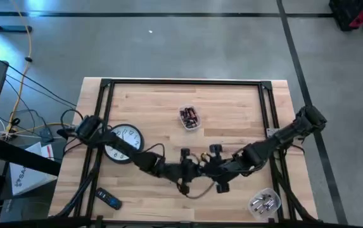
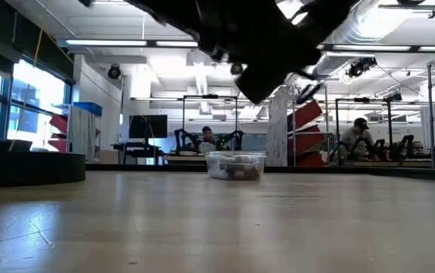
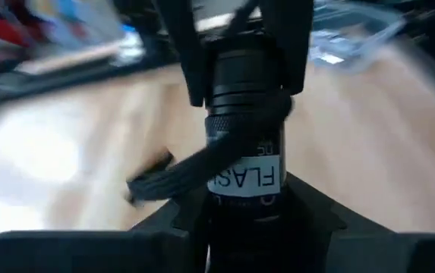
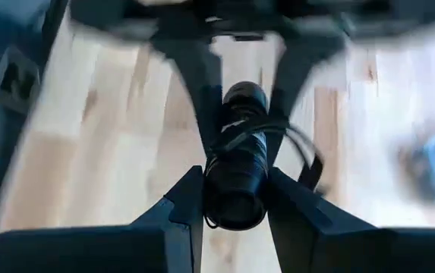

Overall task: Insert battery
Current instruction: Open the lid of the black flashlight

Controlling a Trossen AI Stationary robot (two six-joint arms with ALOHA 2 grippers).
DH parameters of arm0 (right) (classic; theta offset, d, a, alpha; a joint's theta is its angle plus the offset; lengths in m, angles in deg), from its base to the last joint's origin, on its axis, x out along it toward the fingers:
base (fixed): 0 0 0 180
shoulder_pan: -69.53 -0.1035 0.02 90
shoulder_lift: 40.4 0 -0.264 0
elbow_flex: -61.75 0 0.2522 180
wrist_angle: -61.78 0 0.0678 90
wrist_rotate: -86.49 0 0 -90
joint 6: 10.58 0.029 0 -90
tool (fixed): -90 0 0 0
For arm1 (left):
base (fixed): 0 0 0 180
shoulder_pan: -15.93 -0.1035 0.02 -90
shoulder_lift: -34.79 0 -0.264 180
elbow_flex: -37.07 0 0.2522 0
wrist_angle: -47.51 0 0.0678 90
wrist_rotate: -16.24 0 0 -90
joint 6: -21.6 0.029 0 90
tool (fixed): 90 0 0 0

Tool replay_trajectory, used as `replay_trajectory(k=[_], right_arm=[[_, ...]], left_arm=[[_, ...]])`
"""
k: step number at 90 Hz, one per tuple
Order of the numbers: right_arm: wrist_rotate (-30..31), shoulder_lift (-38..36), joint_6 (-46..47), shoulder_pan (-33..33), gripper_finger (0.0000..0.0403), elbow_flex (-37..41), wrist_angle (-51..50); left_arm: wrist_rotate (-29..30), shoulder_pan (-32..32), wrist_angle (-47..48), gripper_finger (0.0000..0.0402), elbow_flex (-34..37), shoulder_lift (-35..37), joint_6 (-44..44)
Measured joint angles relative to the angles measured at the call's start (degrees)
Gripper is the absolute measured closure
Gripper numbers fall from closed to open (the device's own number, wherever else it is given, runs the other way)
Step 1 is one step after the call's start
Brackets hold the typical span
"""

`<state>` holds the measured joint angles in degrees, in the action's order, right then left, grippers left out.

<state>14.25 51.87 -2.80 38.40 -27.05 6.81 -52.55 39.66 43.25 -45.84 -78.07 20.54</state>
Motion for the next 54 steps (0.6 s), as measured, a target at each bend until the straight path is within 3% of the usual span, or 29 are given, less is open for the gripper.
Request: replay_trajectory(k=[11,28,54], right_arm=[[0.2,0.05,-12.96,-1.8,0.0321,0.0,0.38],[0.8,0.79,-30.21,-4.62,0.0321,-0.02,1.98],[1.52,2.66,-36.29,-6.53,0.032,0.0,7.72]], left_arm=[[-12.25,-2.23,-0.23,0.0305,-0.12,-0.03,-4.69],[-24.28,-2.98,-3.05,0.0305,-0.29,-1.59,-6.48],[-29.67,-3.0,-3.2,0.0303,-0.26,-2.23,-5.79]])
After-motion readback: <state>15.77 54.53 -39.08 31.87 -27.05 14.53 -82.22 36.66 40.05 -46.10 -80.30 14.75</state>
